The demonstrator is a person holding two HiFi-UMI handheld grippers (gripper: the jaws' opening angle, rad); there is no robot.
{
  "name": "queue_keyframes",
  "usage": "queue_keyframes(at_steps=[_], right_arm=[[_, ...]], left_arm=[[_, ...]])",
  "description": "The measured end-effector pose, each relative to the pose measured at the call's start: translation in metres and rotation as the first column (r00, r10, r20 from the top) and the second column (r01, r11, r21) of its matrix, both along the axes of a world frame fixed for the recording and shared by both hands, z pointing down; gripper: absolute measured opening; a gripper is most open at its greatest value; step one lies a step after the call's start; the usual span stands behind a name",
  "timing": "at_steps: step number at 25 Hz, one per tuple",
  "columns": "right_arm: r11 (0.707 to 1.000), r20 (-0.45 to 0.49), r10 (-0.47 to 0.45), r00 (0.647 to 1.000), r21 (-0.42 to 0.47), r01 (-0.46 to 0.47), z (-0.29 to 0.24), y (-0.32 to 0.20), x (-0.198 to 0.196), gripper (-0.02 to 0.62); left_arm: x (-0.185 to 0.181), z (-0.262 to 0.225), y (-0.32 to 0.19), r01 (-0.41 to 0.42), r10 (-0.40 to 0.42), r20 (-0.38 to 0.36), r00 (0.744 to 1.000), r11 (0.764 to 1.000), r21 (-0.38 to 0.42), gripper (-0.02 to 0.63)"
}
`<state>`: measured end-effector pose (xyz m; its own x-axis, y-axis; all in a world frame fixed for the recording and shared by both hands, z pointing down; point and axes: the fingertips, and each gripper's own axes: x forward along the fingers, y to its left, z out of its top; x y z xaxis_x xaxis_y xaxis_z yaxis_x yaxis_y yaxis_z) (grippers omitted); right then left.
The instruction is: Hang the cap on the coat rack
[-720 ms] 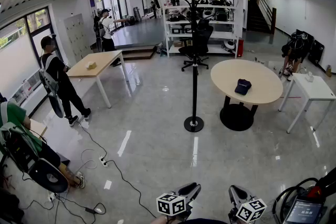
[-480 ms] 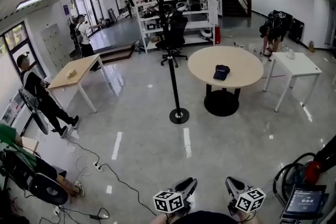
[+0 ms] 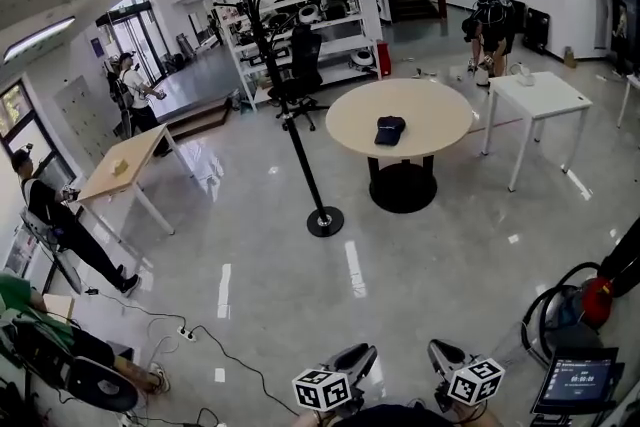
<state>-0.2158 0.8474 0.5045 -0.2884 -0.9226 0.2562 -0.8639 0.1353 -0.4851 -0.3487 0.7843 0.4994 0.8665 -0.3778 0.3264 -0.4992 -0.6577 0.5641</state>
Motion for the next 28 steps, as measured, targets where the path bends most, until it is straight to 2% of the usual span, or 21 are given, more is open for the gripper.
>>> queue_keyframes(at_steps=[10, 17, 22, 28], right_arm=[[0.999, -0.046, -0.024, 0.999, 0.045, 0.026, -0.001, 0.001, 0.016, 0.005], [0.997, -0.043, -0.071, 0.997, 0.022, 0.072, 0.009, 0.004, 0.026, 0.005], [0.997, -0.047, -0.070, 0.996, 0.008, 0.071, 0.012, -0.006, 0.035, 0.005], [0.999, -0.064, -0.030, 0.998, -0.015, 0.029, 0.021, -0.036, 0.039, 0.005]], left_arm=[[0.018, 0.003, 0.009, 0.026, -0.027, 0.025, 0.999, 1.000, 0.016, 0.097], [0.036, 0.008, 0.017, 0.051, -0.051, 0.016, 0.999, 0.999, 0.000, 0.097], [0.037, 0.015, 0.006, 0.072, -0.072, 0.020, 0.997, 0.997, -0.023, 0.097], [0.048, 0.025, -0.027, 0.014, -0.014, 0.004, 1.000, 0.999, -0.032, 0.097]])
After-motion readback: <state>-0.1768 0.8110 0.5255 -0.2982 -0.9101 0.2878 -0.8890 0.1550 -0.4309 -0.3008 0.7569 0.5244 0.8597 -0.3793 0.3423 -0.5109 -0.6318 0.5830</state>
